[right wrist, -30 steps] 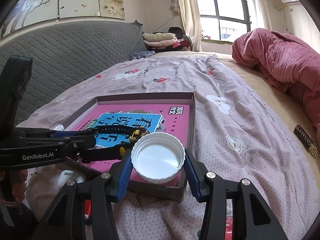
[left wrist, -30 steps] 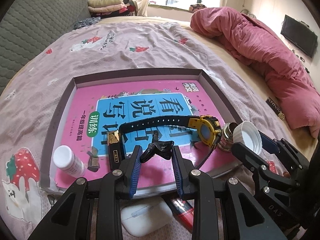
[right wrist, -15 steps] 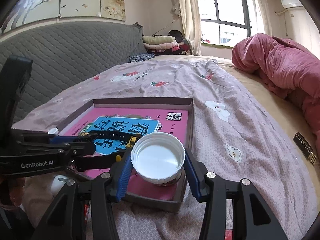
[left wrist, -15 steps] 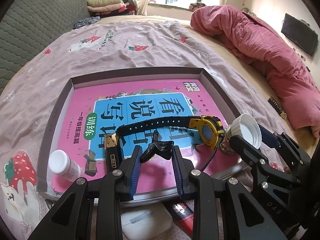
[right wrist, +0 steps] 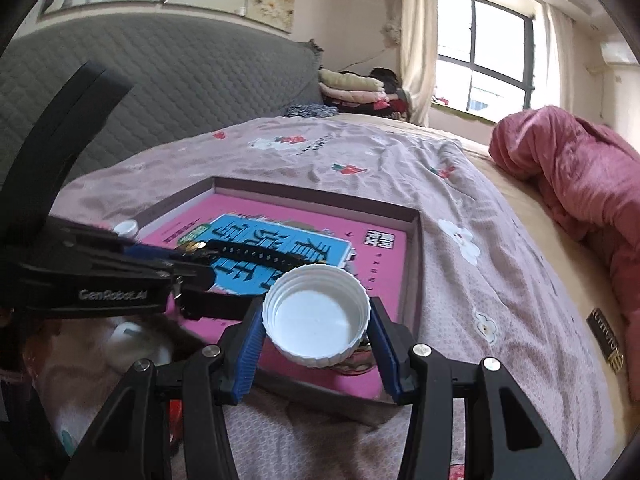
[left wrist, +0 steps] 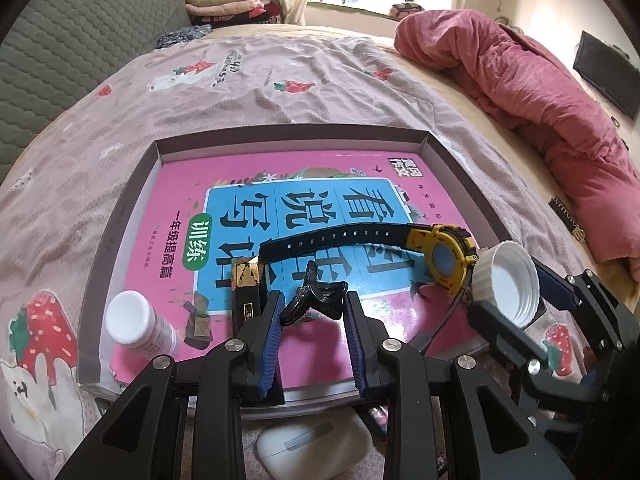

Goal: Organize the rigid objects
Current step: 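Lift the black keys with the left gripper while the right carries the white cap toward the box, then lower the black keys onto the book in the box and open the left gripper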

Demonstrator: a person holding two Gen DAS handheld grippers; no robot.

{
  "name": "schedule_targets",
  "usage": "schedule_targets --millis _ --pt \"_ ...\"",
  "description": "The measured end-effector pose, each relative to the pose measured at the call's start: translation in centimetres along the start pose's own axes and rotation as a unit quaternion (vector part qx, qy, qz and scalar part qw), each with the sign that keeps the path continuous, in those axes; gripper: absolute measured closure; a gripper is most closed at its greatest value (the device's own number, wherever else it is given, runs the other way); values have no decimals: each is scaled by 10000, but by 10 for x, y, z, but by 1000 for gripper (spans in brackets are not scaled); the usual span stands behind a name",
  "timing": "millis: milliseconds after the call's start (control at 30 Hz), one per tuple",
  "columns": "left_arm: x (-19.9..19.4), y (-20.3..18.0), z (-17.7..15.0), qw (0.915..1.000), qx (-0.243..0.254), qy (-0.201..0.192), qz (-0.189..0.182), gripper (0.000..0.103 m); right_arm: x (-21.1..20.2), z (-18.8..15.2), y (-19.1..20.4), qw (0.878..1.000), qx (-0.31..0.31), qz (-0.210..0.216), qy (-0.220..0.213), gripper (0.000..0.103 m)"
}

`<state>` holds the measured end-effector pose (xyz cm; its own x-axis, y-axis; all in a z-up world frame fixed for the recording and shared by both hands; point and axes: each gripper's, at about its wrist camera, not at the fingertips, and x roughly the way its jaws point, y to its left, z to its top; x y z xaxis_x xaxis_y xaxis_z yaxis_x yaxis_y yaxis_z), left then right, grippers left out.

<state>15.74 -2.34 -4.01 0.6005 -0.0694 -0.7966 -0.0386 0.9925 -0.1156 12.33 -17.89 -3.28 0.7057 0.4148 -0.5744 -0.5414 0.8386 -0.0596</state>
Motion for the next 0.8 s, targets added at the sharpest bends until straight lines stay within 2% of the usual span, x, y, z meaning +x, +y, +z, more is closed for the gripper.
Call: schedule_targets --millis 133,633,800 --pt "1 2 -2 10000 -8 19 2 72 3 -2 10 9997 -253 -34 54 53" --pt "2 1 -6 10000 46 69 -9 72 7 -2 10 9995 -297 -123 76 53" --pt "4 -1 -10 9999 50 113 2 72 6 0 15 9969 -597 -477 179 53"
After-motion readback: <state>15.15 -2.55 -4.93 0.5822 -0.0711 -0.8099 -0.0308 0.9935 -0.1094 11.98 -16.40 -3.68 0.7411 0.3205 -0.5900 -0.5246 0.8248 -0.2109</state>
